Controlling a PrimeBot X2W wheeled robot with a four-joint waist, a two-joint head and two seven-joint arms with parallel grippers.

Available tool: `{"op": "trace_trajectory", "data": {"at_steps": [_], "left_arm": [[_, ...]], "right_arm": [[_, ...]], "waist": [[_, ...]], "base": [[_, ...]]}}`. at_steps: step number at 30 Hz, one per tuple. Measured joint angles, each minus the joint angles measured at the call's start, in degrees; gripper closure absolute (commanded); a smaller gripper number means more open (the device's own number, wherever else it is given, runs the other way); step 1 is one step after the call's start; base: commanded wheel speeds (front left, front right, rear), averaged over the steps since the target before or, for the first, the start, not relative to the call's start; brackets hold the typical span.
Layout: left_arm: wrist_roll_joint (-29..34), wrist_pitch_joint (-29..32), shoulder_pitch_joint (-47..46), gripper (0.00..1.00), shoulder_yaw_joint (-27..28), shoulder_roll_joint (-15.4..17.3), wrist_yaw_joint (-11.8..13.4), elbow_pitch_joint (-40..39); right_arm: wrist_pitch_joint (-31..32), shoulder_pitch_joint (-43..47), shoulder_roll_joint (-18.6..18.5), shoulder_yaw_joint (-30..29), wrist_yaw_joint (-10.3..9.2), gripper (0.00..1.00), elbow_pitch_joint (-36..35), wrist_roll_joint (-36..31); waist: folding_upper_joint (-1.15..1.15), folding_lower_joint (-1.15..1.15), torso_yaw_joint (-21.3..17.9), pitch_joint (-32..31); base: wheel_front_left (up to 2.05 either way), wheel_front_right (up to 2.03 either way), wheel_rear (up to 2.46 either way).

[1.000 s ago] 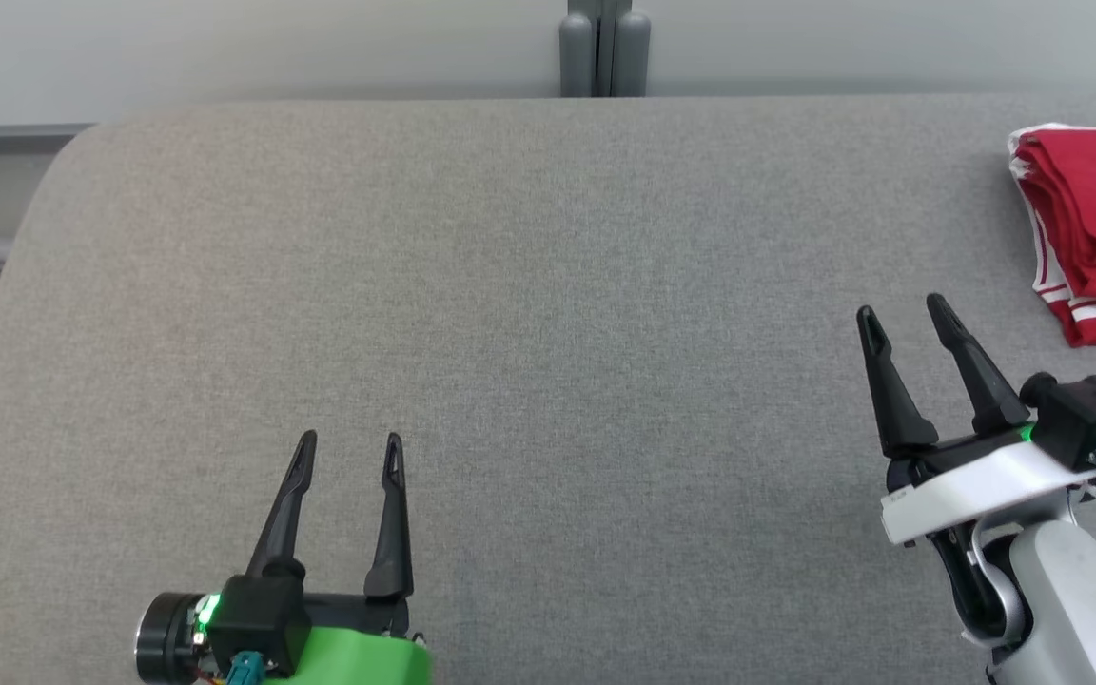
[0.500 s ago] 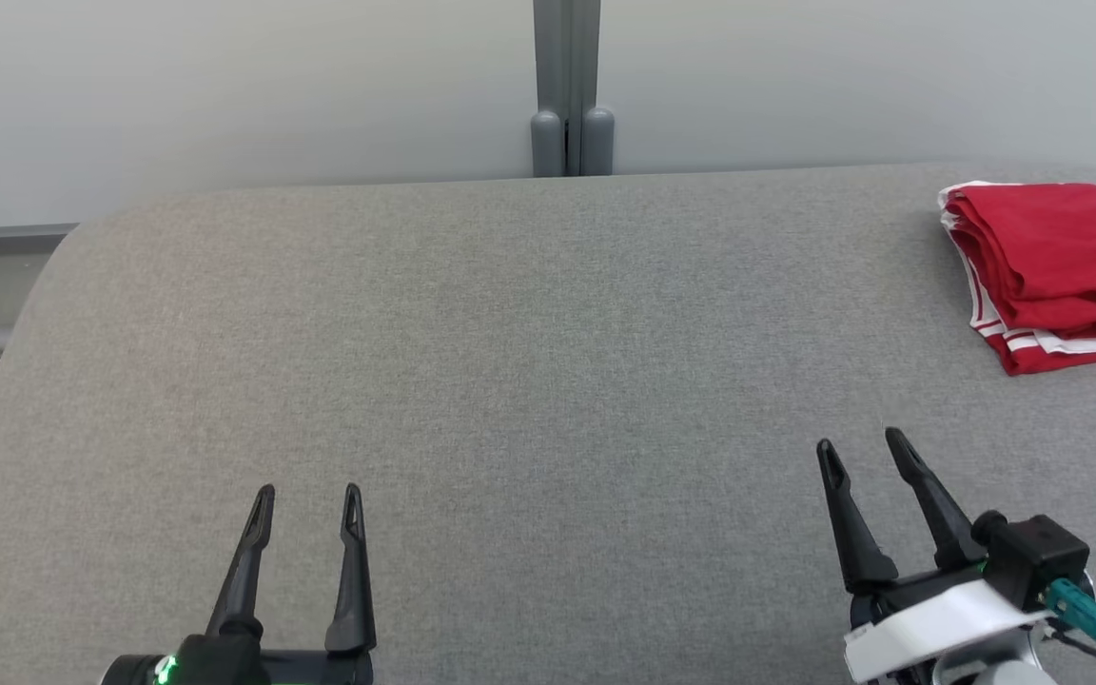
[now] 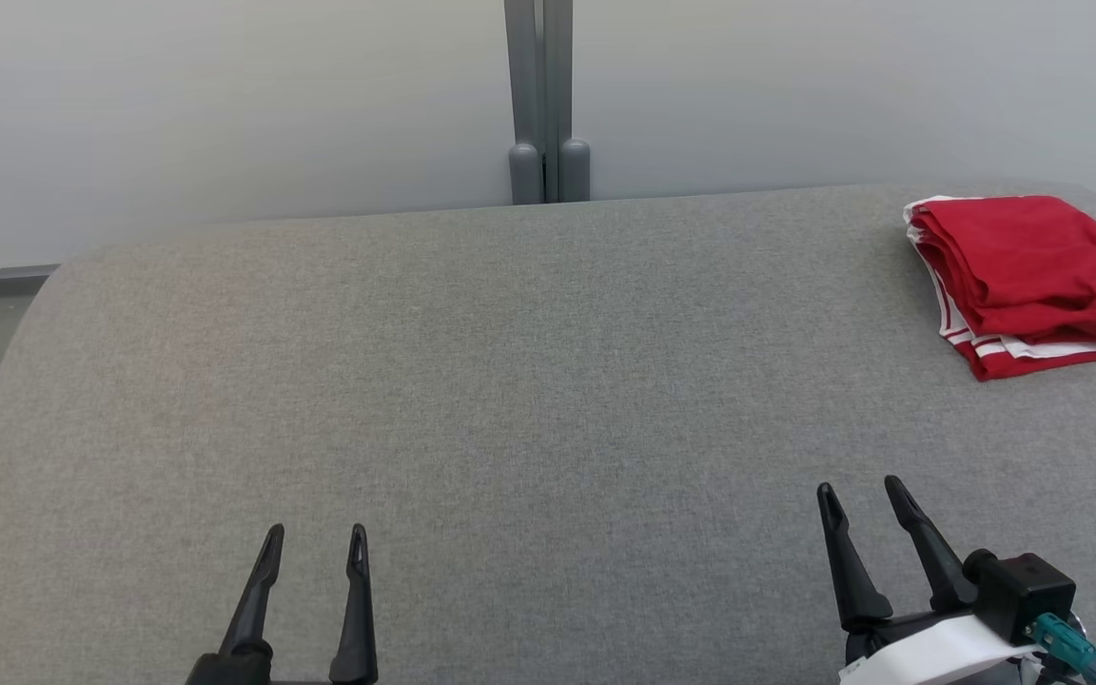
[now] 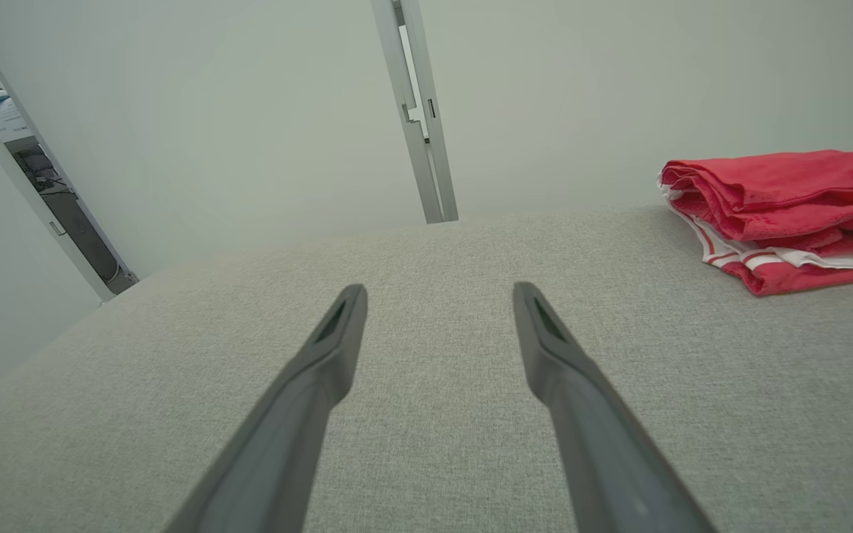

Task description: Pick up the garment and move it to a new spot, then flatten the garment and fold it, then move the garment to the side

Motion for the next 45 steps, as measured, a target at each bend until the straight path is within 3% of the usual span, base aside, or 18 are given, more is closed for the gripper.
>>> {"op": "trace_trajectory", "data": {"at_steps": [14,15,20,45], "left_arm": [[1.3,0.0,0.1,0.0,0.6,0.0,0.0,1.3],[1.5,0.0,0.1,1.0,0.6,0.0,0.0,1.3],[0.0,0.0,0.3,1.0,0.2,0.0,0.0,3.3],[-28.3,5.1,-4.2,1.0,2.8,1.4,-2.6,7.4]], "right_arm": [[0.0,0.0,-0.4,0.5,0.0,0.0,0.0,-0.1],[0.0,0.0,-0.4,0.5,0.0,1.0,0.0,-0.1],[0.3,0.5,-0.1,0.7,0.0,1.0,2.0,0.9],[5.8,-2.3,-0.1,-2.3,0.0,1.0,3.7,25.2]], "waist": [[0.0,0.0,0.5,0.1],[0.0,0.0,0.5,0.1],[0.0,0.0,0.5,0.1],[0.0,0.0,0.0,0.6]], "base": [[0.0,0.0,0.0],[0.0,0.0,0.0],[0.0,0.0,0.0],[0.0,0.0,0.0]]}}
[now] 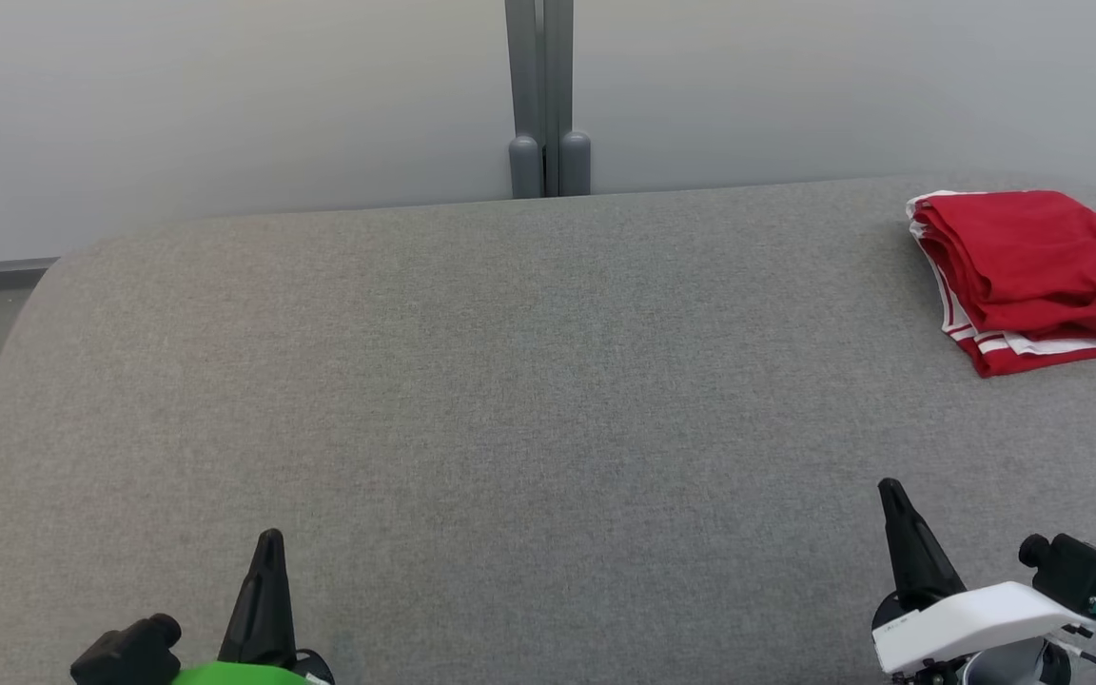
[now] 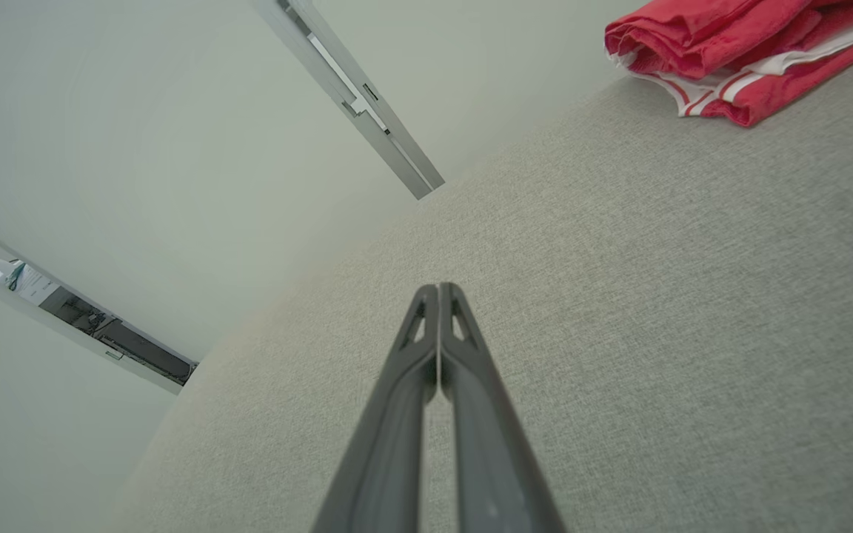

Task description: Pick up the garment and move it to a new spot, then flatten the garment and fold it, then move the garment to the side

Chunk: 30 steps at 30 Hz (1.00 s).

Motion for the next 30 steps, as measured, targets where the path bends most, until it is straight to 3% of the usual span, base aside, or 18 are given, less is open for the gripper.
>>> {"op": "trace_trajectory", "data": {"at_steps": [9,10,15,30], "left_arm": [[-8.1,1.7,-1.7,1.0,1.0,0.2,-0.6,1.1],[-12.1,2.4,-2.6,1.0,1.5,0.3,-1.1,1.6],[-16.9,3.5,-3.6,1.0,2.3,0.4,-1.5,2.1],[-27.3,5.9,-5.7,1.0,4.0,0.6,-2.6,3.5]], "right_arm": [[1.7,-1.2,0.0,-1.0,0.0,1.0,0.4,7.0],[2.5,-1.6,0.1,-1.6,0.0,1.0,0.7,10.5],[3.7,-2.4,0.2,-2.3,0.0,1.0,0.9,14.7],[6.2,-3.9,0.5,-4.0,0.0,1.0,1.6,23.7]], "waist": [[0.0,0.0,-0.1,0.2],[0.0,0.0,-0.2,0.2],[0.0,0.0,-0.3,0.4],[0.0,0.0,-0.6,0.6]], "base": [[0.0,0.0,0.0],[0.0,0.0,0.0],[0.0,0.0,0.0],[0.0,0.0,0.0]]}}
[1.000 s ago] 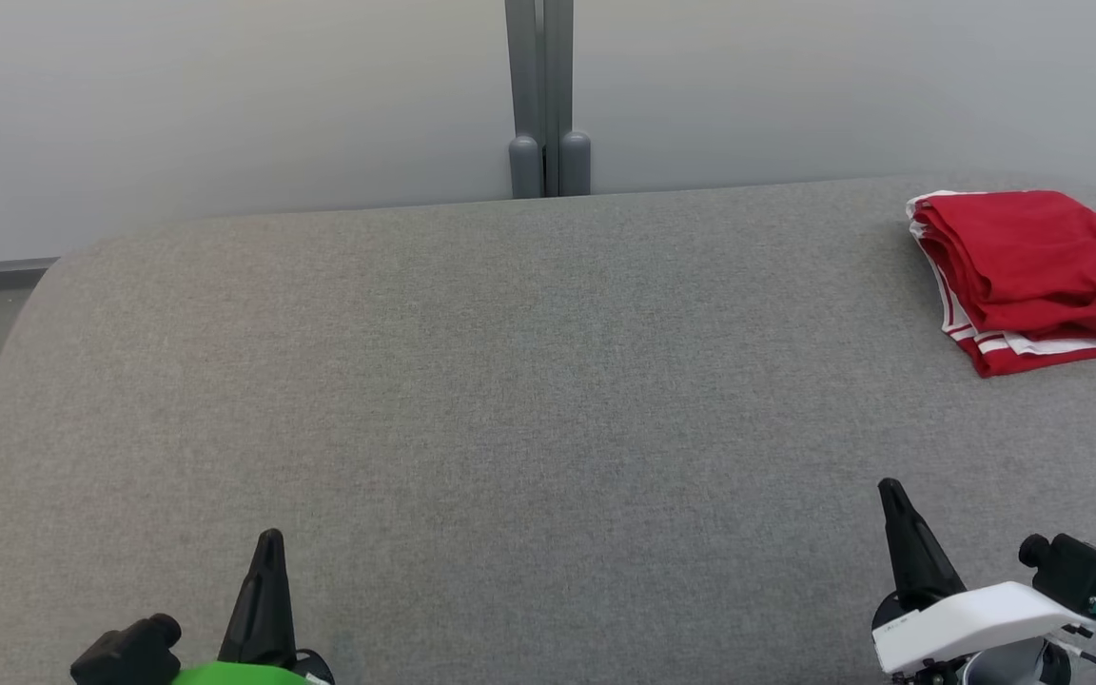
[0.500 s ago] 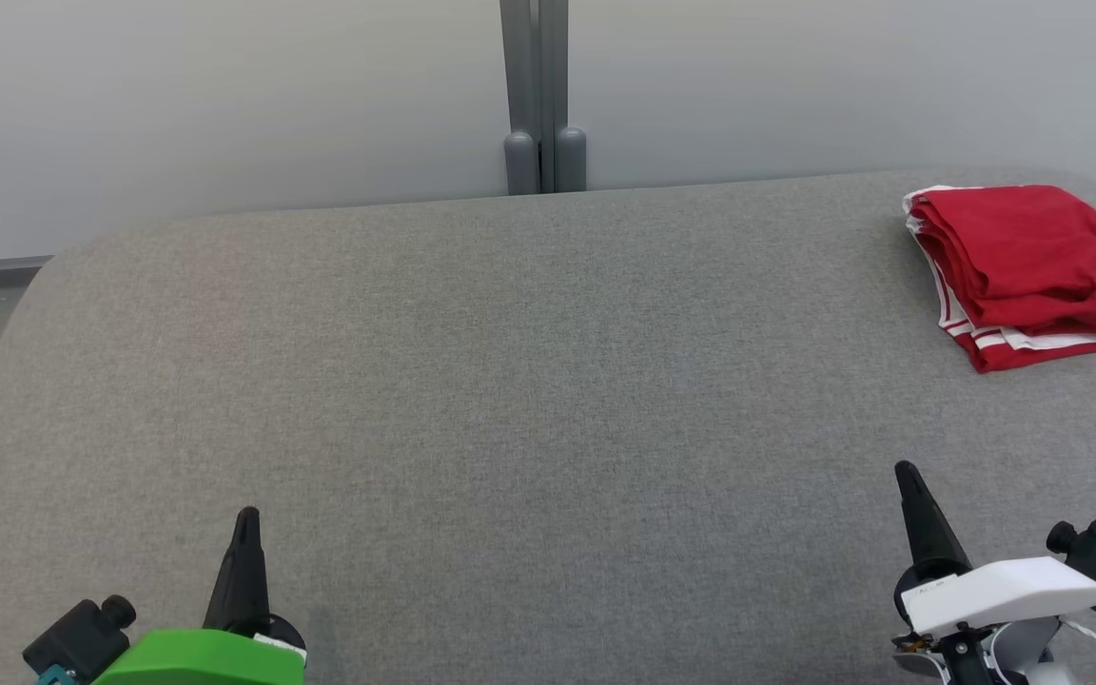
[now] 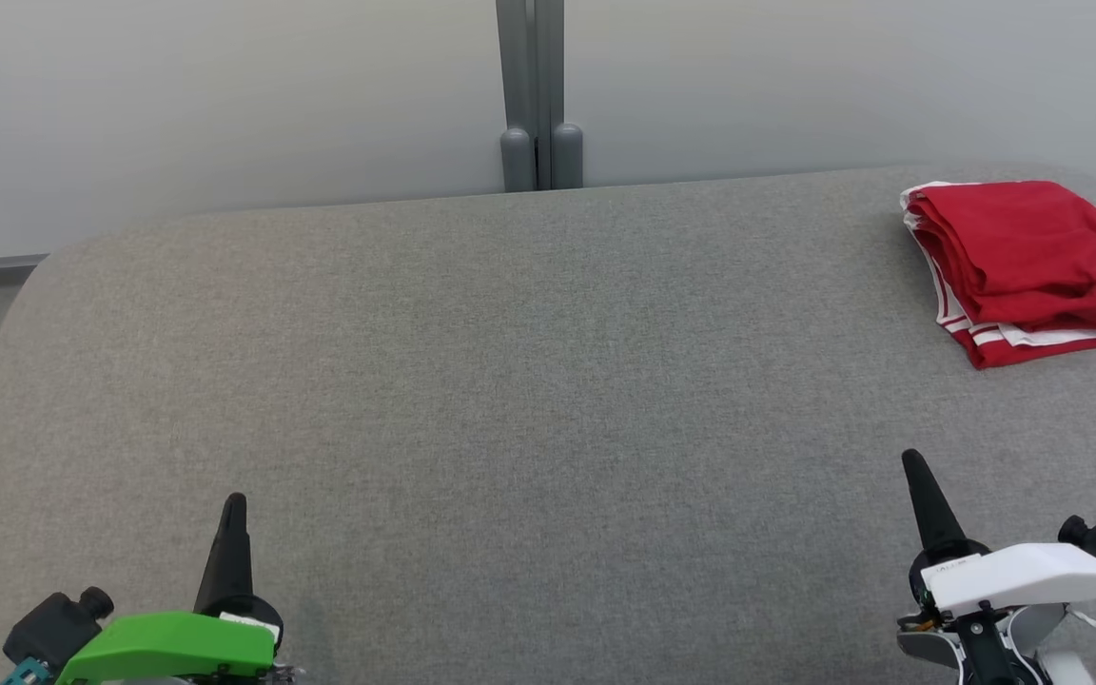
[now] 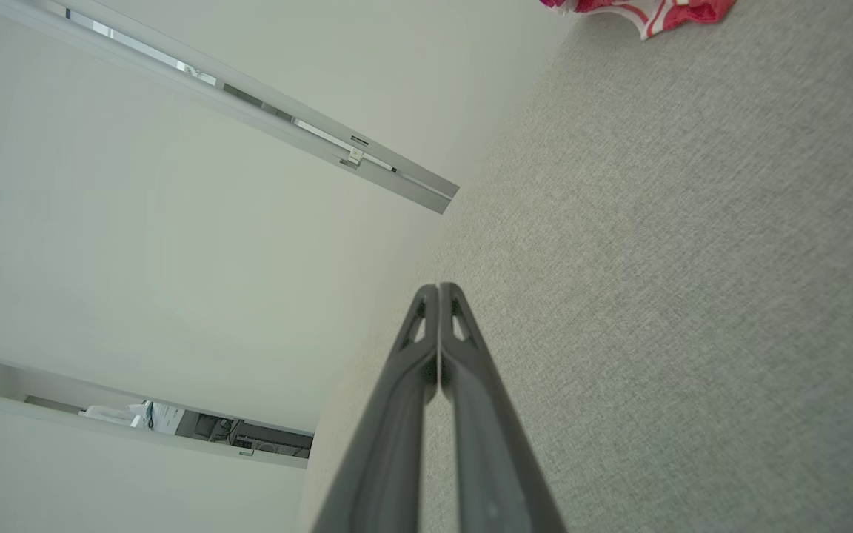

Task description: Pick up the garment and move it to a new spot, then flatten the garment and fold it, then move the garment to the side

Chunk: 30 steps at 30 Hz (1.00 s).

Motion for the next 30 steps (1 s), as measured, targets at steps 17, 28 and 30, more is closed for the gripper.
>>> {"op": "trace_trajectory", "data": {"at_steps": [17,28,30], "left_arm": [[-10.2,2.5,-2.3,1.0,1.9,0.1,-1.0,1.4],[-16.1,4.1,-3.5,1.0,3.0,0.1,-1.5,2.1],[-16.9,4.4,-3.7,1.0,3.2,0.1,-1.8,2.3]], "right_arm": [[2.5,-1.7,0.4,-1.8,0.0,1.0,0.6,8.8],[4.1,-2.5,0.6,-2.8,0.0,1.0,1.0,13.9],[4.4,-2.6,0.7,-3.0,0.0,1.0,1.0,14.8]], "waist": [[0.0,0.0,-0.3,0.3],[0.0,0.0,-0.5,0.5],[0.0,0.0,-0.5,0.5]], "base": [[0.0,0.0,0.0],[0.0,0.0,0.0],[0.0,0.0,0.0]]}}
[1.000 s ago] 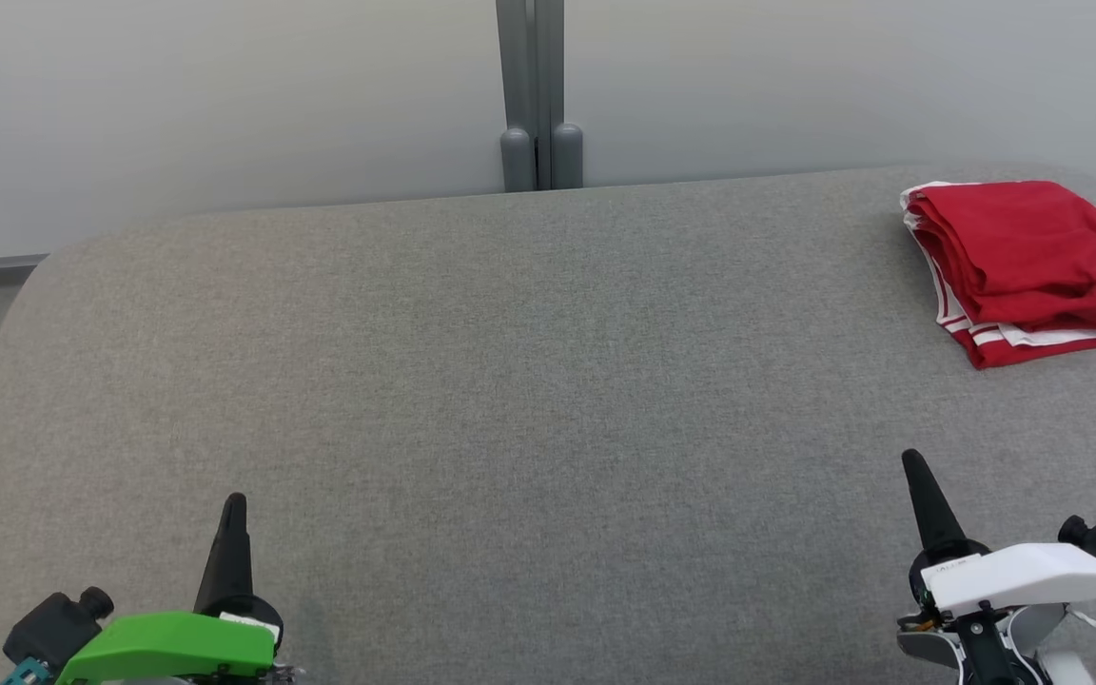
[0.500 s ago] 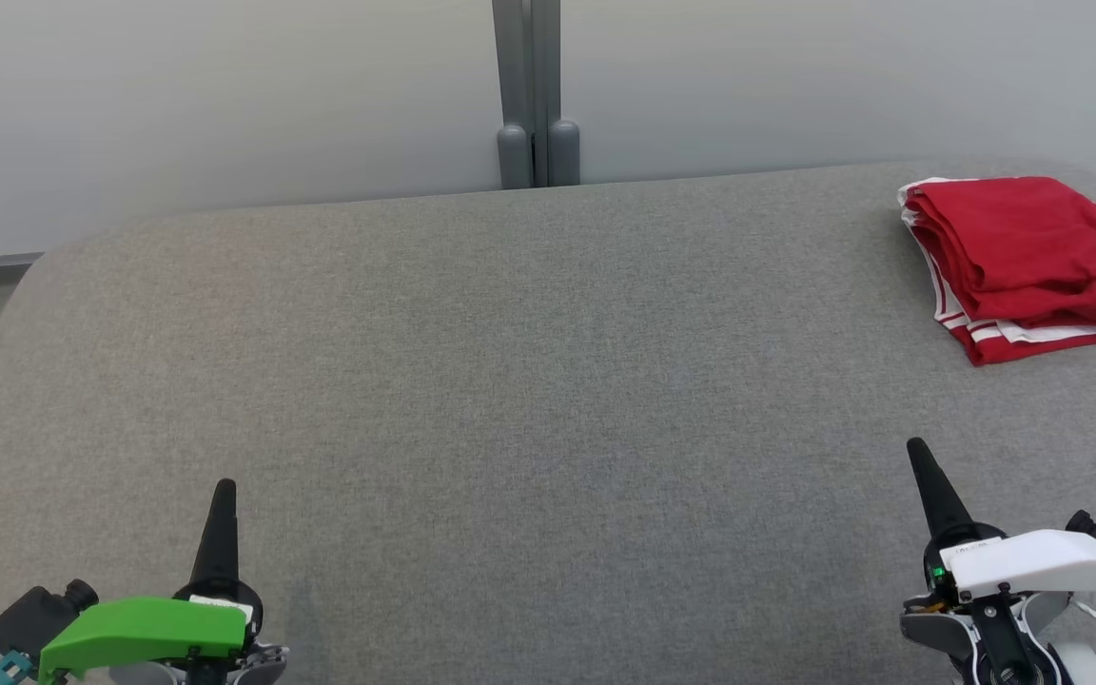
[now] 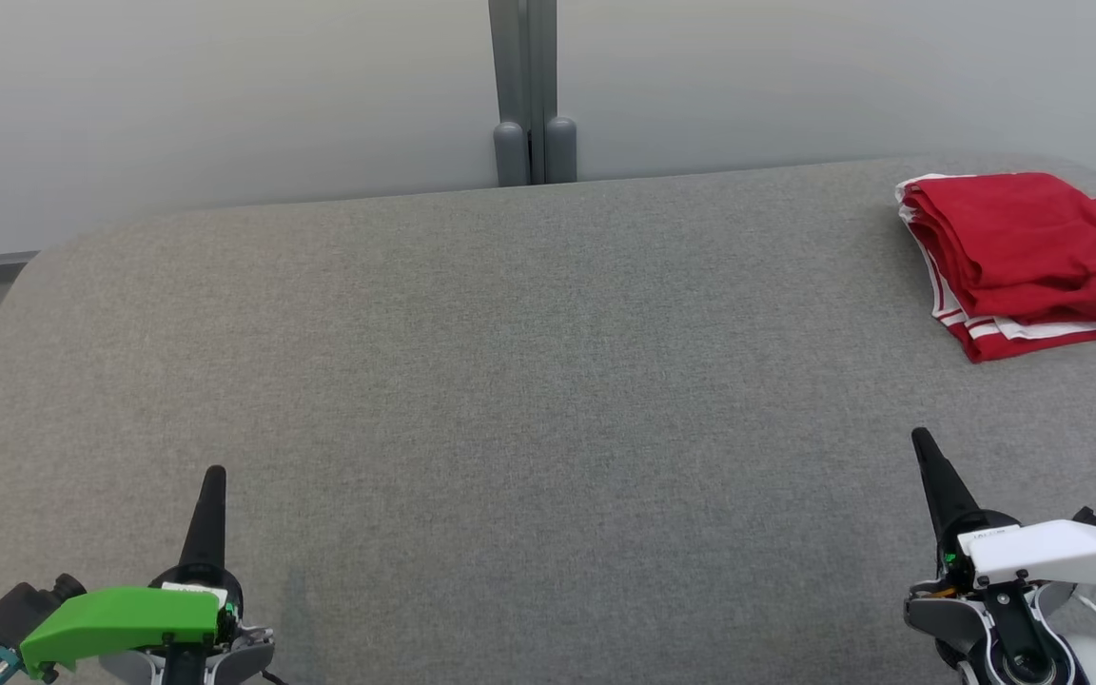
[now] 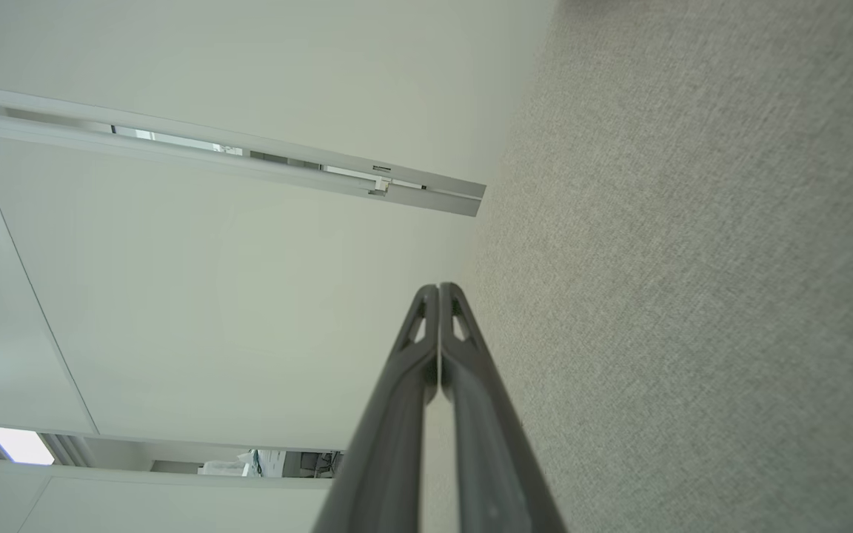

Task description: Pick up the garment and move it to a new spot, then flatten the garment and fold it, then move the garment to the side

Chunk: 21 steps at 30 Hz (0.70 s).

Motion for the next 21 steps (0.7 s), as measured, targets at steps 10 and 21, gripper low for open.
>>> {"op": "trace_trajectory", "data": {"at_steps": [10,21], "left_arm": [[-4.7,1.2,-1.1,1.0,1.0,0.0,-0.4,0.7],[-9.6,2.7,-2.1,1.0,2.1,-0.1,-0.9,1.4]], "right_arm": [[1.2,-0.8,0.3,-0.9,0.0,1.0,0.3,4.0],[2.6,-1.7,0.5,-1.9,0.0,1.0,0.6,8.1]], "waist": [[0.0,0.0,-0.2,0.2],[0.0,0.0,-0.4,0.4]], "base": [[0.0,0.0,0.0],[0.0,0.0,0.0]]}}
